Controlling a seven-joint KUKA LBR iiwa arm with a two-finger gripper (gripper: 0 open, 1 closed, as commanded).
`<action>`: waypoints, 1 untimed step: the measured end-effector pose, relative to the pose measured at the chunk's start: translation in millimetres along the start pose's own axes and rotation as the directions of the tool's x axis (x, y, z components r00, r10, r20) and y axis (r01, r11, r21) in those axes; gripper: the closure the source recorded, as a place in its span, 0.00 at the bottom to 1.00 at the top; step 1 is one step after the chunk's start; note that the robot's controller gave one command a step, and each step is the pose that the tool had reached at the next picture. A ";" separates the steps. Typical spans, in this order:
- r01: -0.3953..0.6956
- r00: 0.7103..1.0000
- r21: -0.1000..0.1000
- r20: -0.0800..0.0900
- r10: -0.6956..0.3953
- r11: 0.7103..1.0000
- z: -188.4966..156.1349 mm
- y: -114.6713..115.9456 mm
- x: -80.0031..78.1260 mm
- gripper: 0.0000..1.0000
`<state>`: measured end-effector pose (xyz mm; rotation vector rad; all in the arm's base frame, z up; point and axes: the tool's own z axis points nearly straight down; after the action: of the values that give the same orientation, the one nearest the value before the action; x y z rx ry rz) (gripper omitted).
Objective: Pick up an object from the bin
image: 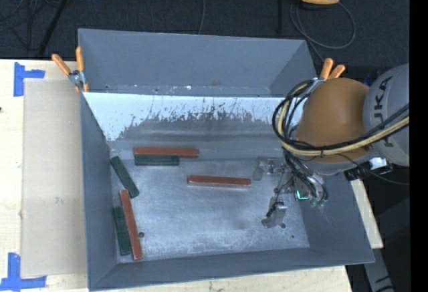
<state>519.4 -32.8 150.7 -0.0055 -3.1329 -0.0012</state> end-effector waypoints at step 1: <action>-0.096 0.995 -0.003 0.006 0.096 0.995 84.9 60.1 -50.5 0.00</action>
Offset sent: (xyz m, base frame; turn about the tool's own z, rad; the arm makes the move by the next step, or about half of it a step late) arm 0.0502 0.0560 -0.0807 0.1007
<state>569.4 27.1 65.4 -0.1566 -3.1354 -0.0040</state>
